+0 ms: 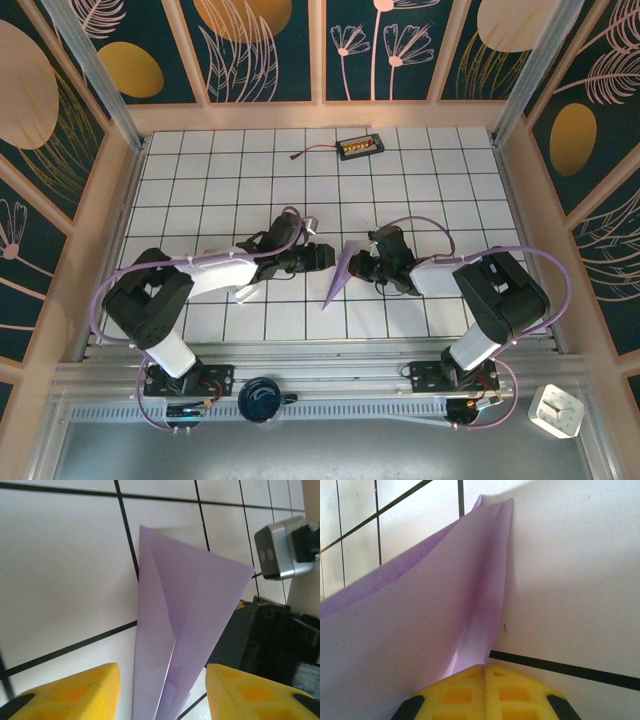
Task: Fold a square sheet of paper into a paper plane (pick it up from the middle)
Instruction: Move a paper plane to the center of the table.
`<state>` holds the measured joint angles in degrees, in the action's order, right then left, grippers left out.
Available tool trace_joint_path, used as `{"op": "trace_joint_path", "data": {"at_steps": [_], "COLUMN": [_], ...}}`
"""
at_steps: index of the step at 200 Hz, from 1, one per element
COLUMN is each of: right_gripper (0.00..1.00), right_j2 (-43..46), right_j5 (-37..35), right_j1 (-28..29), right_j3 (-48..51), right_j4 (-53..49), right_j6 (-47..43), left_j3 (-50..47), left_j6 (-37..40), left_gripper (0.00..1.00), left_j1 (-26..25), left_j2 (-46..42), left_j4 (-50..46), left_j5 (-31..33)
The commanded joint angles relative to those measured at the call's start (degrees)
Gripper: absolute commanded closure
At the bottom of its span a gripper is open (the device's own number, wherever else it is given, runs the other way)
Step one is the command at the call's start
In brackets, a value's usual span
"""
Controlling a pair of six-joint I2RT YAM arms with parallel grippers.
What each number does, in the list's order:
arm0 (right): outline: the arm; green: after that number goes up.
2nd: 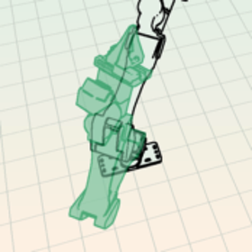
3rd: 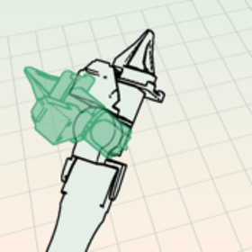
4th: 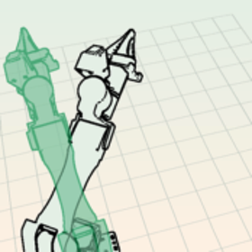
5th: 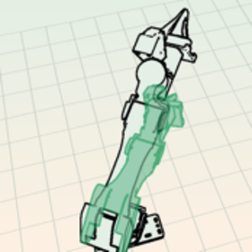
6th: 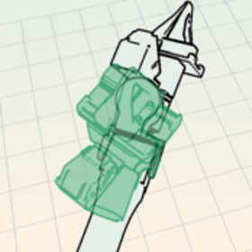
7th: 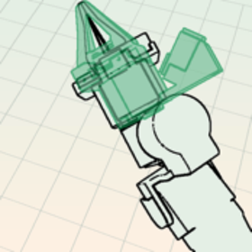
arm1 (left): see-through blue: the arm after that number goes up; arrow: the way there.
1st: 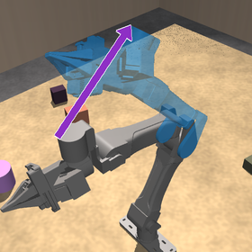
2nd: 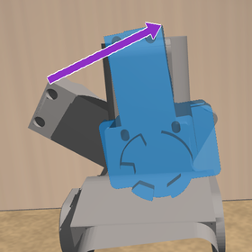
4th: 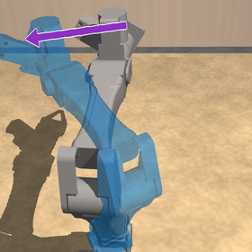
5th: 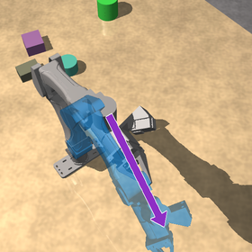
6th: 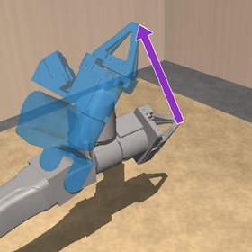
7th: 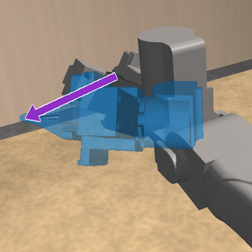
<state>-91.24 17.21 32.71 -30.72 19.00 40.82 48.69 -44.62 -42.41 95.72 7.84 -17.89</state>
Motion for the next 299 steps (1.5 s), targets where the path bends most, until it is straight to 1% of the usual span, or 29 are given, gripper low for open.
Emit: {"op": "trace_joint_path", "data": {"at_steps": [1, 36, 64, 72, 85, 102, 116, 122, 126, 139, 165, 190, 224, 258, 272, 299], "right_gripper": [0.97, 0.97, 0.97, 0.97, 0.97, 0.97, 0.97, 0.97, 0.97, 0.96, 0.96, 0.96, 0.95, 0.92, 0.91, 0.88], "right_j2": [-0.6, -0.5, -0.8, -0.8, -0.7, -0.3, 0.6, 1.0, 1.2, 1.3, 0.1, -1.5, -3.0, -5.4, -6.3, -6.8], "right_j5": [0.7, 0.5, 0.8, 0.7, 0.5, 0.3, 0.7, 1.2, 1.7, 4.5, 8.6, 9.2, 8.9, 9.8, 10.4, 9.7], "right_j1": [-0.3, -0.3, -0.3, -0.3, -0.3, -0.8, -1.0, -1.1, -2.9, -4.3, -5.6, -5.6, -5.8, -5.6, -5.3, -5.4], "right_j3": [-0.3, -0.1, -0.1, -0.1, -0.4, -0.6, -0.6, -0.6, -0.7, -0.9, -1.6, -3.5, -3.6, -5.0, -5.7, -6.3], "right_j4": [-0.3, -0.2, 0.3, 0.2, -0.2, -1.2, -2.0, -2.2, -2.2, -1.5, 0.7, 0.3, 0.8, 2.3, 2.8, 1.7], "right_j6": [-0.8, -0.7, -0.5, -0.5, -0.8, -1.5, -2.3, -2.8, -3.1, -3.6, -3.3, -4.1, -4.2, -3.6, -3.2, -3.9], "left_j3": [3.6, 6.0, 6.7, 8.6, 9.0, 8.8, 7.4, 5.0, 4.1, 1.2, -3.4, -5.6, -5.5, -4.8, -4.0, -3.3], "left_j6": [3.2, 3.6, 3.8, 3.7, 3.4, 2.7, 0.8, -0.2, -0.9, -3.2, -7.4, -9.6, -10.0, -10.1, -9.9, -9.5], "left_gripper": [0.51, 0.55, 0.63, 0.65, 0.71, 0.83, 0.93, 0.96, 0.97, 1.0, 1.0, 1.0, 0.98, 0.92, 0.89, 0.85], "left_j1": [-0.4, -0.4, -0.4, -0.3, -0.4, -0.3, 0.1, 0.3, 0.5, 0.7, 0.9, 1.2, 1.7, 1.8, 1.8, 1.9], "left_j2": [3.5, 7.8, 10.6, 11.2, 12.0, 11.7, 9.7, 8.7, 8.0, 6.2, 4.0, 3.2, 3.9, 5.1, 5.8, 6.8], "left_j4": [-2.4, -2.0, -2.0, -1.8, -1.4, -1.2, 0.7, 1.9, 2.7, 5.0, 9.4, 11.8, 13.0, 16.6, 16.6, 15.7], "left_j5": [-2.8, -2.7, -2.9, -3.2, -3.3, -1.8, -0.1, 0.6, 1.0, 2.4, 4.2, 5.7, 5.3, 2.4, 1.7, 2.3]}}
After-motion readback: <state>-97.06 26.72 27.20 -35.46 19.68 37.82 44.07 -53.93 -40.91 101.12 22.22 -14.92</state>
